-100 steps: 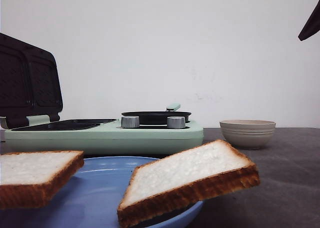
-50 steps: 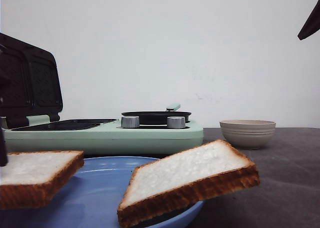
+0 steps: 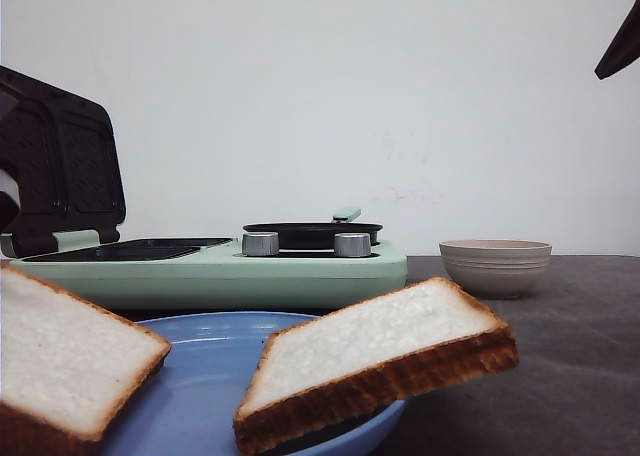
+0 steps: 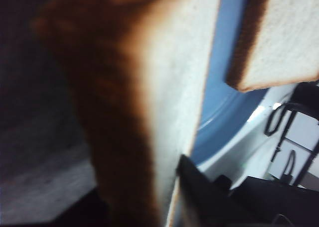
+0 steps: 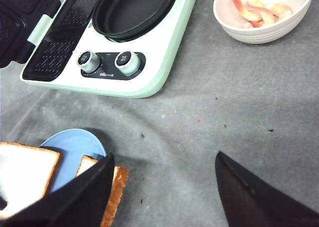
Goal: Make breakfast with bread and shrimp
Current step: 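Lower the left gripper and grasp the bread slice nearest it on the plate, then lift the bread slice with the left gripper toward the toaster plates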
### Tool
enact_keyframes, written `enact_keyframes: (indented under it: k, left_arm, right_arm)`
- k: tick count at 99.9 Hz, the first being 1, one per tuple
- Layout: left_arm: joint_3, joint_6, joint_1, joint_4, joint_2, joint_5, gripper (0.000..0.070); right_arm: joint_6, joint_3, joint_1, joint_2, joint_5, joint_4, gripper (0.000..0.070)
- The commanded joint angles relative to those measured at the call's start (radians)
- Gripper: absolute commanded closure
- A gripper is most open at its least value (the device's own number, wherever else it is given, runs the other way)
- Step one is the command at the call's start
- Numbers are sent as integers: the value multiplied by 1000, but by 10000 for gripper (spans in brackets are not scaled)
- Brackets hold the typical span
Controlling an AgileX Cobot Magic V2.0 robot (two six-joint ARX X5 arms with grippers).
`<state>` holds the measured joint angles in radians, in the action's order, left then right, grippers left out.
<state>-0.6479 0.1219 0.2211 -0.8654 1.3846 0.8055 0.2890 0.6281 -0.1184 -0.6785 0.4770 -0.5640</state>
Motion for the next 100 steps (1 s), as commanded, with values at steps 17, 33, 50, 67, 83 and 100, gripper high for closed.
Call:
enact_keyframes:
  k: [17, 33, 50, 67, 83, 100]
  left_arm:
    - [-10, -9, 5, -10, 13, -12, 697]
    - [-13, -8, 5, -12, -11, -13, 697]
    - [-39, -4, 5, -24, -59, -28, 697]
    - [-84, 5, 5, -40, -108, -62, 697]
    - [-119, 6, 5, -55, -145, -131, 697]
    - [-146, 2, 5, -23, -194, -200, 697]
  right_arm:
    - [-6, 15, -3, -6, 5, 10, 303]
    - [-6, 15, -3, -6, 5, 10, 303]
    - [-5, 15, -3, -6, 5, 10, 303]
    - [-5, 15, -3, -6, 5, 10, 303]
    - [-5, 15, -3, -6, 5, 10, 303]
    - [-5, 15, -3, -6, 5, 10, 303]
